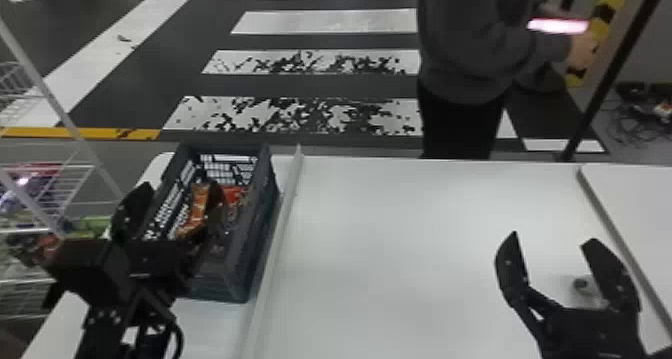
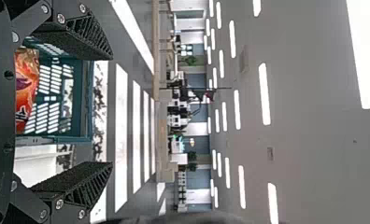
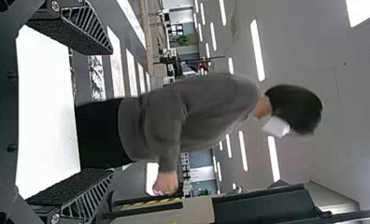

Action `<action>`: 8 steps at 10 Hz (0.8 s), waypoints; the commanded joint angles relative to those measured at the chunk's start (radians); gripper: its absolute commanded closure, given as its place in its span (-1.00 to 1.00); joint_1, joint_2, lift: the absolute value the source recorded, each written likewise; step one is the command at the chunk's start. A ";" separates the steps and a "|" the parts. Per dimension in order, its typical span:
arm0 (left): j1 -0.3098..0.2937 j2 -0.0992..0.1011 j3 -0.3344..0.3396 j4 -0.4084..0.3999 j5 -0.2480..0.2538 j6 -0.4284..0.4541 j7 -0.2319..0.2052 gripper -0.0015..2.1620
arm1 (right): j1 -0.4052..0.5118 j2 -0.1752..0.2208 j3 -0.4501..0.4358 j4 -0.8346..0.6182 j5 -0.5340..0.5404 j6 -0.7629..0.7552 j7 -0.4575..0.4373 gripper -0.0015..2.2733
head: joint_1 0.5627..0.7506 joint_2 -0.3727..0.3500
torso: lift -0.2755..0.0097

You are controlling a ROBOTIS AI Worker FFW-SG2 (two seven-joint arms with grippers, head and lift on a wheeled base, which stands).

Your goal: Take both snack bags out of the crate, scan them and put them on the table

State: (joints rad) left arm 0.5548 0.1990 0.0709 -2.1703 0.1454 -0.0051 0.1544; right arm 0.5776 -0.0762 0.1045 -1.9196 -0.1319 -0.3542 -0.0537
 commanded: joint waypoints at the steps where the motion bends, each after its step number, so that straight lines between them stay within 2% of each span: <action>1: -0.067 0.011 0.060 -0.020 0.066 0.185 -0.006 -0.80 | -0.001 -0.002 0.003 0.001 0.000 0.007 0.000 -0.93 | 0.41 0.37 | 0.28; 3: -0.158 0.031 0.110 -0.022 0.137 0.376 -0.045 -0.81 | -0.002 -0.004 0.003 -0.001 0.000 0.010 0.000 -0.93 | 0.41 0.48 | 0.28; 5: -0.259 0.040 0.138 -0.017 0.168 0.581 -0.102 -0.81 | -0.002 -0.005 0.004 -0.001 0.000 0.013 0.000 -0.93 | 0.41 0.51 | 0.28; 6: -0.323 0.051 0.138 -0.010 0.180 0.707 -0.107 -0.81 | -0.002 -0.005 0.006 -0.001 0.000 0.013 0.000 -0.93 | 0.41 0.51 | 0.28; 8: -0.415 0.059 0.165 0.046 0.212 0.839 -0.125 -0.82 | -0.001 -0.007 0.007 -0.002 0.000 0.013 0.002 -0.93 | 0.41 0.52 | 0.28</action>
State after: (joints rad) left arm 0.1669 0.2559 0.2271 -2.1437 0.3457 0.7984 0.0319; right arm 0.5762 -0.0816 0.1118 -1.9211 -0.1319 -0.3412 -0.0521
